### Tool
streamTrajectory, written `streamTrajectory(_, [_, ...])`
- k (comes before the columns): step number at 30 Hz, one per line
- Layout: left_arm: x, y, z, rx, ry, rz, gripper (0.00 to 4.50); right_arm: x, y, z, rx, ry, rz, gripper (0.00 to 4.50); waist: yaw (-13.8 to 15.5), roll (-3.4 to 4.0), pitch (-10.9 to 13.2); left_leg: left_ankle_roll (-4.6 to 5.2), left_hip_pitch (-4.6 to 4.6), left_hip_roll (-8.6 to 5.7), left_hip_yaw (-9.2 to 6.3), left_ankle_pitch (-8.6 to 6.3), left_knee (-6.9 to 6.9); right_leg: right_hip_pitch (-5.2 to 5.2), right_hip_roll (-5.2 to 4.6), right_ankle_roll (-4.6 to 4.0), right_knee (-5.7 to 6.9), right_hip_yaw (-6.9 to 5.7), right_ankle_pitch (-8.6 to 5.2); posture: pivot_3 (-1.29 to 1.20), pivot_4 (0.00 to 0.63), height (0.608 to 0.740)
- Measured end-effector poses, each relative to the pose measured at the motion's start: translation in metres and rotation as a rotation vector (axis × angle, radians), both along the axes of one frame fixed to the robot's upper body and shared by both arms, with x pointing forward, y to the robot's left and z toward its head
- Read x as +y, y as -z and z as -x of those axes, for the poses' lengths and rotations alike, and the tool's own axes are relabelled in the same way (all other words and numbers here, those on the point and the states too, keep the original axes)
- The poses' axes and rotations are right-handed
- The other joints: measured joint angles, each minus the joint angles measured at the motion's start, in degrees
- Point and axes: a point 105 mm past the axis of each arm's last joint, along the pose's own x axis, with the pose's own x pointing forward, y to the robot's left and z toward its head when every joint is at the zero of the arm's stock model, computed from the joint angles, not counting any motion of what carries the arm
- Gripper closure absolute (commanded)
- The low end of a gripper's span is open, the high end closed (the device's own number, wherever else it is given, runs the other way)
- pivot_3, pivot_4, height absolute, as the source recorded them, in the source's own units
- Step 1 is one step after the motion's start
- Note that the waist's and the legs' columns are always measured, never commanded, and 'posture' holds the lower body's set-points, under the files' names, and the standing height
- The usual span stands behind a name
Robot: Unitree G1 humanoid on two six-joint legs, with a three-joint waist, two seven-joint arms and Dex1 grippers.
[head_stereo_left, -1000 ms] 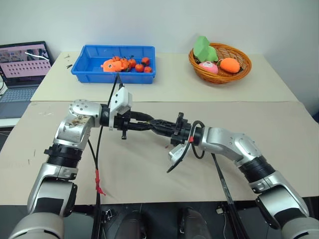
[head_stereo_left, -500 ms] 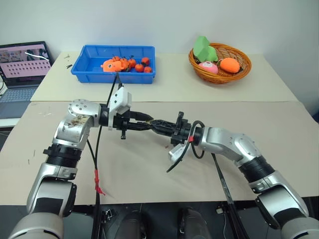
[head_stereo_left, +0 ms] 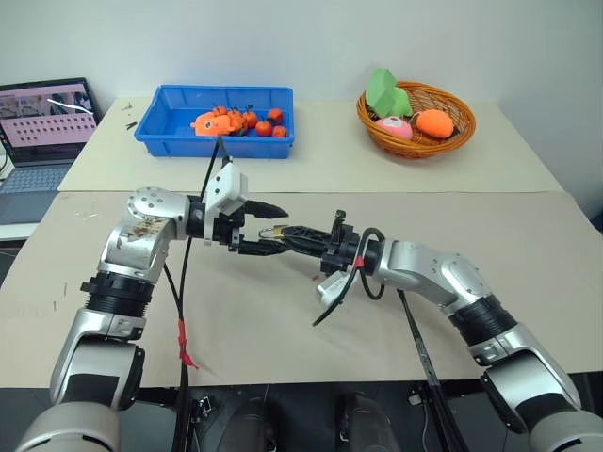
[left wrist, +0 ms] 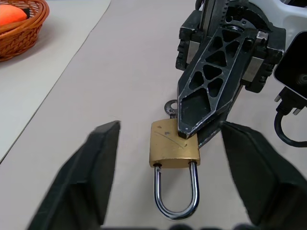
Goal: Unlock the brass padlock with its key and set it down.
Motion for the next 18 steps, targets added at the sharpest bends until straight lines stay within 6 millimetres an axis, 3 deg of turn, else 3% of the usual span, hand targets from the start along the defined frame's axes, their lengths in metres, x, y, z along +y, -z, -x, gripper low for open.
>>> streamTrajectory(12, [0.006,0.000,-0.005,0.044,-0.052,0.026,0.06,-0.005,0.001,-0.004,0.003,0.029,0.005,4.38,0.0,0.00,0.0,0.00,0.00,0.01,-0.01,0.00,0.00,0.00,0.01,0.00,0.00,0.00,0.00,0.00,0.150,0.684])
streamTrajectory(18, [0.018,-0.033,-0.013,0.265,-0.120,0.218,0.06,-0.010,0.004,-0.004,0.008,0.048,0.013,4.38,-0.1,0.00,0.0,0.00,0.02,0.01,-0.03,0.00,0.00,0.00,0.00,0.01,0.01,0.01,-0.01,0.00,0.150,0.684])
